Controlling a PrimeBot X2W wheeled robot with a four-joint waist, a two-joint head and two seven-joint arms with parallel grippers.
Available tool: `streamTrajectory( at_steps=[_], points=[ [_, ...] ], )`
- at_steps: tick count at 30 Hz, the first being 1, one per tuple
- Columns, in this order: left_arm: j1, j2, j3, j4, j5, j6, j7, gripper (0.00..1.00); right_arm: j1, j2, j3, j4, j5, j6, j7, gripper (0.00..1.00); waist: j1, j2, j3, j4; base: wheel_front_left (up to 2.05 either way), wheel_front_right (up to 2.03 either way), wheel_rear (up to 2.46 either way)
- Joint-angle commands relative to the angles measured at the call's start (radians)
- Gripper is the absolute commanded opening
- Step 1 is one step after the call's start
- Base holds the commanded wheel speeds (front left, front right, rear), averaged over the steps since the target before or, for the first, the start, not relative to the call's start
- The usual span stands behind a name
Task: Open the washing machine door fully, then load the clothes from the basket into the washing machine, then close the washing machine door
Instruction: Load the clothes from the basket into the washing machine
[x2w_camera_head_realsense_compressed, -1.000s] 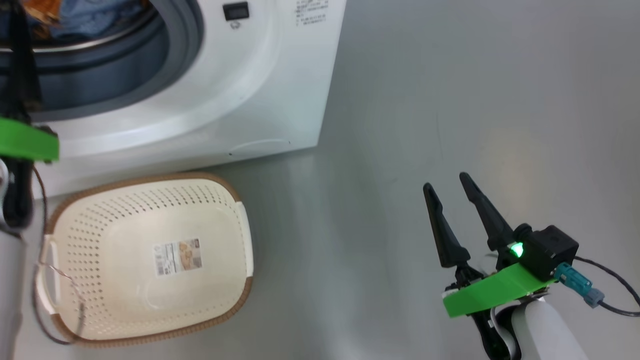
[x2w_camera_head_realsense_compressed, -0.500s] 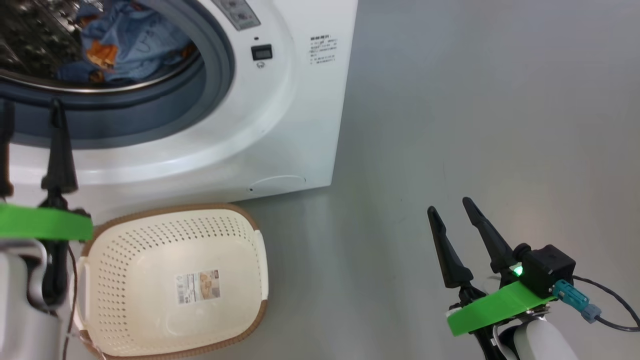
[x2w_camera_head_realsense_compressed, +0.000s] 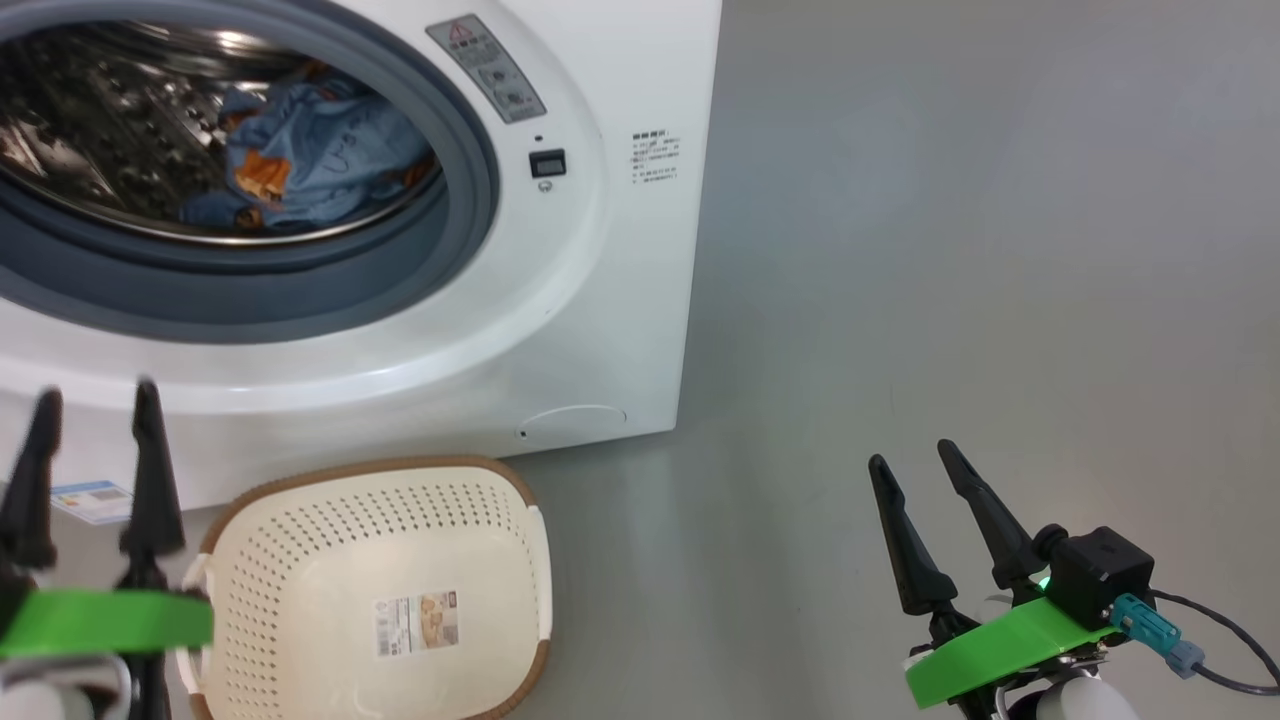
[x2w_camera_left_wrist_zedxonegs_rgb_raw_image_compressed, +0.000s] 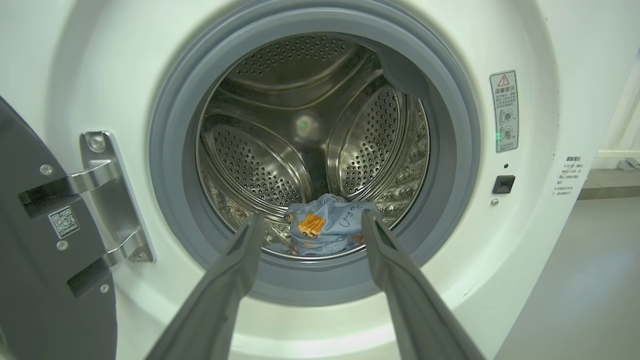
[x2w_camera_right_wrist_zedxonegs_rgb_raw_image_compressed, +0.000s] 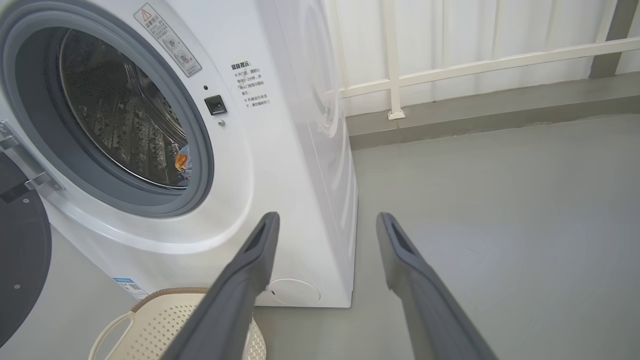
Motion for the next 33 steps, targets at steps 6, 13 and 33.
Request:
streamTrajectory(
  at_steps=[6, 13, 33],
  points=[
    [0.114, -0.021, 0.086, -0.068, 0.049, -0.005, -0.005, 1.00, 0.014, 0.004, 0.014, -0.018, -0.018, 0.006, -0.005, 1.00, 0.0000, 0.0000, -0.052, 0.005, 0.00, 0.00, 0.00],
    [0.213, -0.060, 0.107, -0.093, 0.083, -0.011, -0.005, 1.00, 0.037, 0.004, -0.008, -0.014, -0.026, 0.006, -0.005, 1.00, 0.0000, 0.0000, -0.085, 0.014, 0.00, 0.00, 0.00],
    [0.319, -0.149, 0.157, -0.107, 0.132, -0.014, -0.005, 1.00, 0.062, 0.004, -0.021, -0.020, -0.056, 0.006, -0.005, 1.00, 0.0000, 0.0000, -0.125, 0.010, 0.00, 0.00, 0.00]
  ],
)
